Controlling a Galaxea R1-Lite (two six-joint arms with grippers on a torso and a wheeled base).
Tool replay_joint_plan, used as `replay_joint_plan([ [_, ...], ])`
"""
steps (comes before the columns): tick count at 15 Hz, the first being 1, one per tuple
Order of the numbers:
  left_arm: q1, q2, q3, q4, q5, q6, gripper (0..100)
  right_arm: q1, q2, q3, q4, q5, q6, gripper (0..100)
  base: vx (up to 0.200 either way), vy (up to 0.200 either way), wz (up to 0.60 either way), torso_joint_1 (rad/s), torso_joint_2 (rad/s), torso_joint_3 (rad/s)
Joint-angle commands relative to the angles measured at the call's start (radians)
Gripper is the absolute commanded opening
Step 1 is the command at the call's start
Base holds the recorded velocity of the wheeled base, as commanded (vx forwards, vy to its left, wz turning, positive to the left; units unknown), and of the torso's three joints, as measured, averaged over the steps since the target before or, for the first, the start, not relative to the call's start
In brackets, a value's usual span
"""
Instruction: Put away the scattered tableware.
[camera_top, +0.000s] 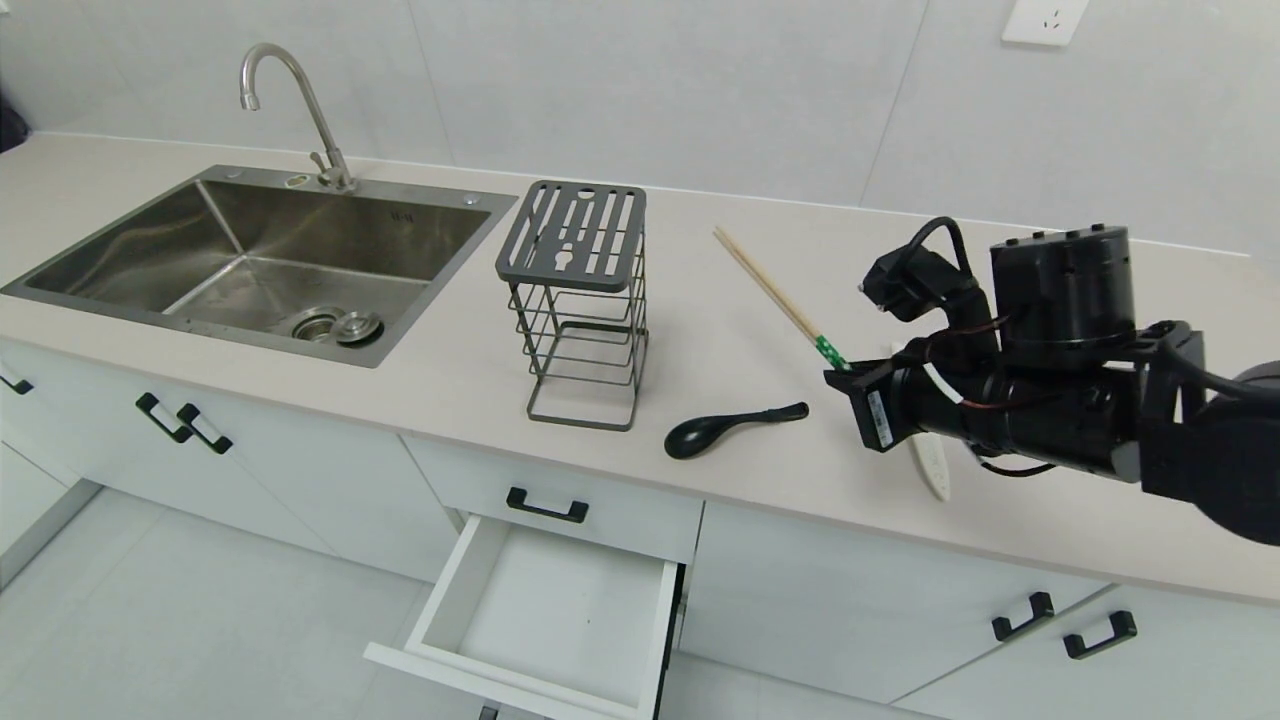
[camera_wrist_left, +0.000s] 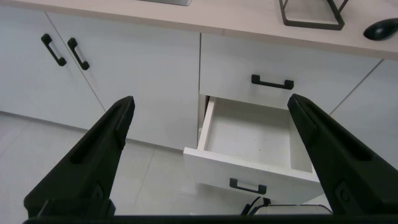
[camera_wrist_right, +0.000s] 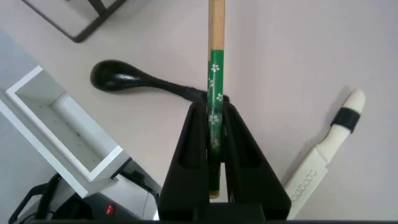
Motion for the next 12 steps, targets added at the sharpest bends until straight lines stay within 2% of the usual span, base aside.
replay_joint_plan([
  [1,0.0,0.002,0.0,-0.001,0.0,0.0,100,-0.002,-0.074,0.01,-0.001,0.015,-0.031,0,0.0,0.0,0.0,0.0,0.0,0.0],
  [5,0.0,0.002,0.0,0.0,0.0,0.0,100,0.012,-0.148,0.001,-0.01,0.038,-0.062,0,0.0,0.0,0.0,0.0,0.0,0.0],
  [7,0.0,0.002,0.0,0.0,-0.002,0.0,100,0.035,-0.204,0.015,-0.044,0.122,-0.063,0,0.0,0.0,0.0,0.0,0.0,0.0],
  [10,0.0,0.002,0.0,0.0,0.0,0.0,100,0.084,-0.229,0.05,-0.041,0.193,-0.063,0,0.0,0.0,0.0,0.0,0.0,0.0],
  [12,0.0,0.002,0.0,0.0,0.0,0.0,100,0.142,-0.229,0.056,-0.041,0.297,-0.065,0,0.0,0.0,0.0,0.0,0.0,0.0],
])
